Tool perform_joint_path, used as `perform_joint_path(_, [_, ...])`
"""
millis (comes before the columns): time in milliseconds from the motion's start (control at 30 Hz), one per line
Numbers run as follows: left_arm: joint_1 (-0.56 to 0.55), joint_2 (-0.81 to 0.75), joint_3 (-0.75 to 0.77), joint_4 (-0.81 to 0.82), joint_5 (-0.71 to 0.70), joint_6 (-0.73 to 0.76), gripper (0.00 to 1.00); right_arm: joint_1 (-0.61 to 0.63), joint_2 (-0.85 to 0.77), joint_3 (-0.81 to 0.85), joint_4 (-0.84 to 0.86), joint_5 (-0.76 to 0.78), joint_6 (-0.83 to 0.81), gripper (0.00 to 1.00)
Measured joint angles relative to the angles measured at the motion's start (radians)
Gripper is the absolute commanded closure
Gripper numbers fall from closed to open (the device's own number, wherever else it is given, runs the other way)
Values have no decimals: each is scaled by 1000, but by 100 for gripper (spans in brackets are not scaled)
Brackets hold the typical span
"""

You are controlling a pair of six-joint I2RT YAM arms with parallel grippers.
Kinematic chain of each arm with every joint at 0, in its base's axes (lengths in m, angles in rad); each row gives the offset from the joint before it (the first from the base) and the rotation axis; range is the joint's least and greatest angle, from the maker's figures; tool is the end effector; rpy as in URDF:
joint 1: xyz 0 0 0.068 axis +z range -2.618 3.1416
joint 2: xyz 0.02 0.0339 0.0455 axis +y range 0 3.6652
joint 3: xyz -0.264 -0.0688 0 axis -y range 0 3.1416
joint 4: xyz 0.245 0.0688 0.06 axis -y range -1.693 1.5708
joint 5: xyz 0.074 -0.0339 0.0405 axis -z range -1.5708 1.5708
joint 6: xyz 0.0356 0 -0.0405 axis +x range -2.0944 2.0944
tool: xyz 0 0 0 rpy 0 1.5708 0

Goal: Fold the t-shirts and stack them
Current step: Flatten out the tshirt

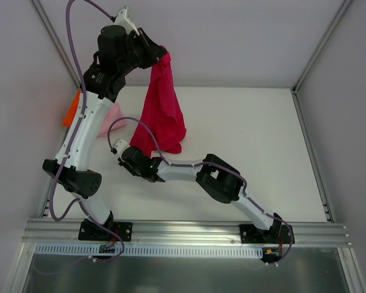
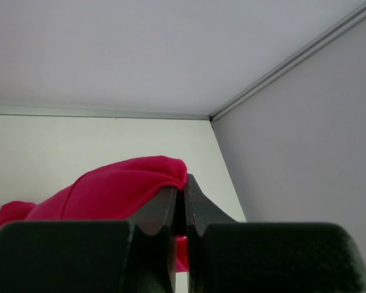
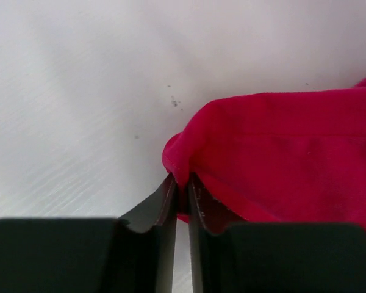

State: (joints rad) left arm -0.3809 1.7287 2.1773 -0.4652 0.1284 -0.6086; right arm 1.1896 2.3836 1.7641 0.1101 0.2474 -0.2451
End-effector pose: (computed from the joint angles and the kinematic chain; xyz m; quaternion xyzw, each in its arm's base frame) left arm 0.3376 -0.1401 0.5327 -0.0361 0.7120 -0.3725 0.5941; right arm 0.2093 0.4987 0.1487 -0.5156 0.6860 0.1337 0.4957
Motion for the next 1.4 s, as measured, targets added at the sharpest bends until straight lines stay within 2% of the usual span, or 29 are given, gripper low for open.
perform_joint_path(33, [0, -1, 0, 0, 0, 0, 100, -3, 0, 0, -2, 4, -2, 99])
perform_joint_path(267, [0, -2, -1, -5, -9, 19, 100, -13, -14, -21, -8, 41, -3, 99])
perform_joint_path(400, [0, -16, -29, -8, -34, 39, 100, -13, -129, -150, -67, 80, -6, 99])
perform_joint_path(500, [3, -17, -30, -14, -52, 50, 100, -20, -278, -259, -152, 118, -7, 99])
perform_joint_path(600, [21, -17, -31, -15, -55, 49, 100, -59, -497, -337, -264, 147, -7, 99])
perform_joint_path(800, [69, -34, -69, -28, -97, 53, 100, -171, -903, -363, -418, 273, -8, 99])
perform_joint_path(900, [71, -76, -120, -37, -162, 59, 100, -192, -1034, -354, -502, 362, -12, 99])
perform_joint_path(1133, [71, -233, -215, -44, -309, 77, 100, -260, -1070, -333, -682, 593, -21, 99])
perform_joint_path(1400, [70, -411, -327, -25, -491, 112, 100, -528, -1084, -330, -789, 750, 15, 99])
